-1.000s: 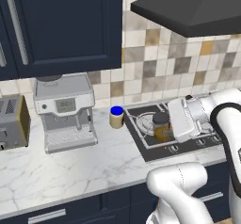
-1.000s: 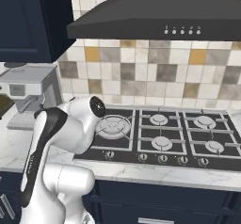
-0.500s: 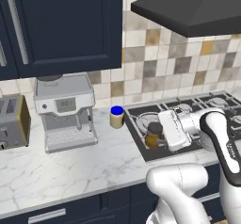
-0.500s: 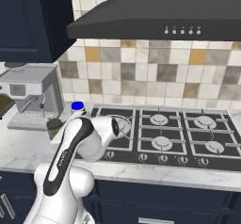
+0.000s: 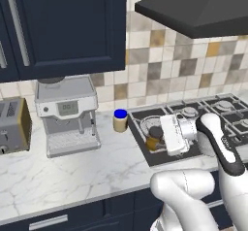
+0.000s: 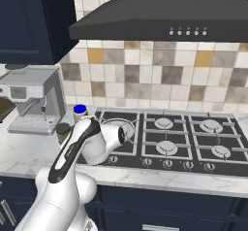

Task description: Collect the turmeric, mayonnaise, and shaker from the cabinet and place them next to the stove.

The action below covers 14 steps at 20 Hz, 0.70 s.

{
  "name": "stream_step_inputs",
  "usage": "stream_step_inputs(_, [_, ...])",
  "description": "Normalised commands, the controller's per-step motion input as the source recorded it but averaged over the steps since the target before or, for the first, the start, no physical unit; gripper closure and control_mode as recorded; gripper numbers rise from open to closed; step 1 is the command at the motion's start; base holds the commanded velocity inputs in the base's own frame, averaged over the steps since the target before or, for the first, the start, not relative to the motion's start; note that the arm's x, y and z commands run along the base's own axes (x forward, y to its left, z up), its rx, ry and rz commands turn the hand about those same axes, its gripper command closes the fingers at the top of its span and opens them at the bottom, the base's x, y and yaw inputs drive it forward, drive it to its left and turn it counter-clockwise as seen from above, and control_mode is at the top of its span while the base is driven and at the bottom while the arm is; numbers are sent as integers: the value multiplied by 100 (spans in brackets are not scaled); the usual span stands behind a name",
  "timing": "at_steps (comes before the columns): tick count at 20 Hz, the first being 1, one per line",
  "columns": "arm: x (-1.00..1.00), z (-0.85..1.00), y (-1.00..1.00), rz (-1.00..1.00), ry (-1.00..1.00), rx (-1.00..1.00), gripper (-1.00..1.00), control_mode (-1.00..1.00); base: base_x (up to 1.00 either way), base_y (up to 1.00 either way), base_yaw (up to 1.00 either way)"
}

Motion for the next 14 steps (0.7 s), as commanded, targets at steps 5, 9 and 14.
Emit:
stream_step_inputs(5, [61,-27,18,2,3,0,100,-100,0,0,0])
stream_step_inputs(9, [64,-38,22,13,5,0,100,-100,0,0,0])
stream_step_inputs(14, [44,-42,2,17,0,0,100,-100,0,0,0])
